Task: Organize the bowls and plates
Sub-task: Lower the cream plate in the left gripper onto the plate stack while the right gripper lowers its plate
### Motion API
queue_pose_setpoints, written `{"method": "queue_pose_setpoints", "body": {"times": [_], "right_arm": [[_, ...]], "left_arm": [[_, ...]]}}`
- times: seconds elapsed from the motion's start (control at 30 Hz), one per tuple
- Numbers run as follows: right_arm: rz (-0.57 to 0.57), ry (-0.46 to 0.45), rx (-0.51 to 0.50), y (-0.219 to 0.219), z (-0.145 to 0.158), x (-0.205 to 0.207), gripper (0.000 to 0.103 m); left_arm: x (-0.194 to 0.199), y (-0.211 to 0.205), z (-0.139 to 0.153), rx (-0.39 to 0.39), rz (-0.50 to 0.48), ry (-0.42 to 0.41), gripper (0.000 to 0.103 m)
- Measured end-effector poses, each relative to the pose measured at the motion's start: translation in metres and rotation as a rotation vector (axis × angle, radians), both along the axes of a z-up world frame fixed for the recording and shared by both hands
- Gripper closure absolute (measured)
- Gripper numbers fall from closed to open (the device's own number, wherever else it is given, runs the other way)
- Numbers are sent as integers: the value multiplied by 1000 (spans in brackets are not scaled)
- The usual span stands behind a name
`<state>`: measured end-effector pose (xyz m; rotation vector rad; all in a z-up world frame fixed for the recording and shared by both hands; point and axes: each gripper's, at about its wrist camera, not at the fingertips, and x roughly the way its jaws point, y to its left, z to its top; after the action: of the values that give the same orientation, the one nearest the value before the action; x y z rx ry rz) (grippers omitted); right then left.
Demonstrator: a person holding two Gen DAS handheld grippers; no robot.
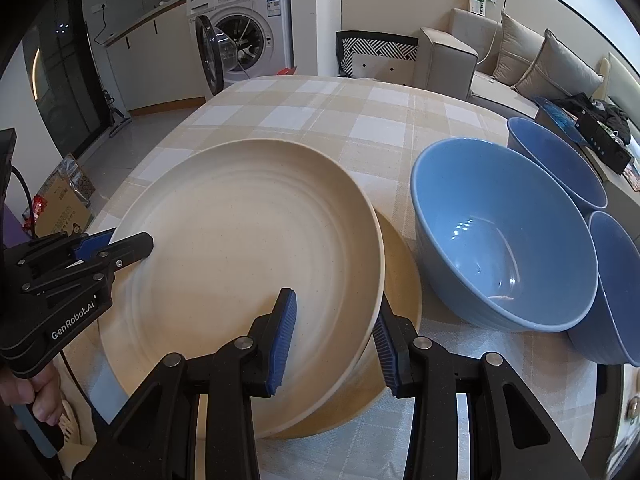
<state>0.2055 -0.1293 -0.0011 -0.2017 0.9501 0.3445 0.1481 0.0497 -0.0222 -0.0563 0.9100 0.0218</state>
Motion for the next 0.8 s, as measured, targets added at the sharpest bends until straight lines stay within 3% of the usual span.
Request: {"method": "queue_pose_setpoints", "body": {"times": [0.8], "right_arm": [[-34,20,-38,-11,-13,9,65]], "left_arm": [[16,-16,-16,21,-36,32,83]]}}
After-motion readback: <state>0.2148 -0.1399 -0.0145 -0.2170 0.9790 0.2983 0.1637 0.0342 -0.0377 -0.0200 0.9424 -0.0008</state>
